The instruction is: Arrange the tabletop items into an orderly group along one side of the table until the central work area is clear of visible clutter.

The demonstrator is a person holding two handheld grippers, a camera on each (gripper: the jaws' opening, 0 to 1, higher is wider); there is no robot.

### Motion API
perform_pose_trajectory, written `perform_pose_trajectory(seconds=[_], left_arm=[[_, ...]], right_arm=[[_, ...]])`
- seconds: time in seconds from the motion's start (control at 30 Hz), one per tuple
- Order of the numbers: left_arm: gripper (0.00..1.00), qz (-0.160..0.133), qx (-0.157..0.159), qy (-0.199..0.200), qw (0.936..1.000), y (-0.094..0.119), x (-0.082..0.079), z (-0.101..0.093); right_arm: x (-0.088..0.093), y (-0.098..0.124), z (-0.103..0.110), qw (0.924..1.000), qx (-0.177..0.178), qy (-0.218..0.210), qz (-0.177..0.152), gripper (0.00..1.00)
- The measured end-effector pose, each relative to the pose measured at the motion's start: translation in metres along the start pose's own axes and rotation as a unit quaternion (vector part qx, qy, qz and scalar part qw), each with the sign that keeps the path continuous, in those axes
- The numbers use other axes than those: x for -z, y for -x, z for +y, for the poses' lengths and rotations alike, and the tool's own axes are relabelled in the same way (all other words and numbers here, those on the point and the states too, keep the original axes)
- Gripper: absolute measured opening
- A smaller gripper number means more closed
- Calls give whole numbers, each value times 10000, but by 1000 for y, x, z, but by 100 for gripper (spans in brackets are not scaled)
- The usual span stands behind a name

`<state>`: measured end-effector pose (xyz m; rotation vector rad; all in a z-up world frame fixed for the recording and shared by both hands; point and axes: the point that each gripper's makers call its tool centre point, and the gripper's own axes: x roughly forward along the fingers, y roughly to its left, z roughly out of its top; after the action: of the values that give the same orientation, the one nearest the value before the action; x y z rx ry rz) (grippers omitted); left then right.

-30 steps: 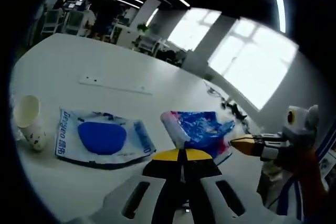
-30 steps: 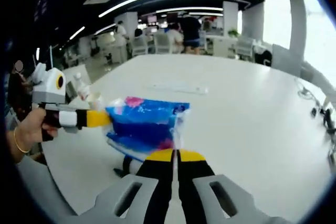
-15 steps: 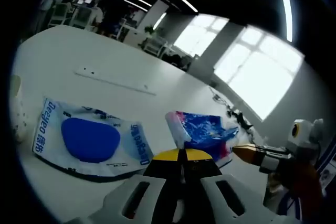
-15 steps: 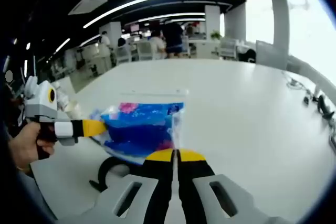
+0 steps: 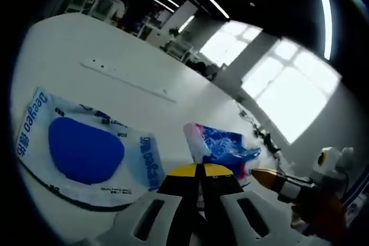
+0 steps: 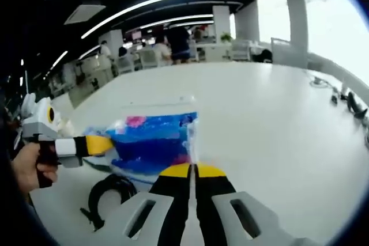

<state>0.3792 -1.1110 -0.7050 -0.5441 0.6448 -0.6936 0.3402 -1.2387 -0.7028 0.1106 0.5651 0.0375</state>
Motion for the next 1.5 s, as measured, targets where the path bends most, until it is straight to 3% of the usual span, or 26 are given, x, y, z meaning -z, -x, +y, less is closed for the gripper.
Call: perform_pose_trajectory(seconds=[0.33, 0.53, 0.83, 1.17, 1.5], left_arm=[[0, 113, -257, -88, 9996, -14, 13, 9], [0, 184, -445, -56, 9988, -20, 17, 16], [3, 224, -517, -163, 9983, -23, 15, 14], [7, 275, -542, -561, 9966, -22, 15, 11], [7, 212, -541, -457, 9973, -26, 12, 9]], right_arm=[[16, -20, -11, 9992, -35, -341, 208, 0], [22, -27, -13, 9992, -143, -289, 233, 0], [29, -35, -18, 9991, -191, -244, 291, 0], [32, -37, -26, 9985, -115, -438, 314, 2], [35, -38, -24, 9981, -102, -460, 407, 2]])
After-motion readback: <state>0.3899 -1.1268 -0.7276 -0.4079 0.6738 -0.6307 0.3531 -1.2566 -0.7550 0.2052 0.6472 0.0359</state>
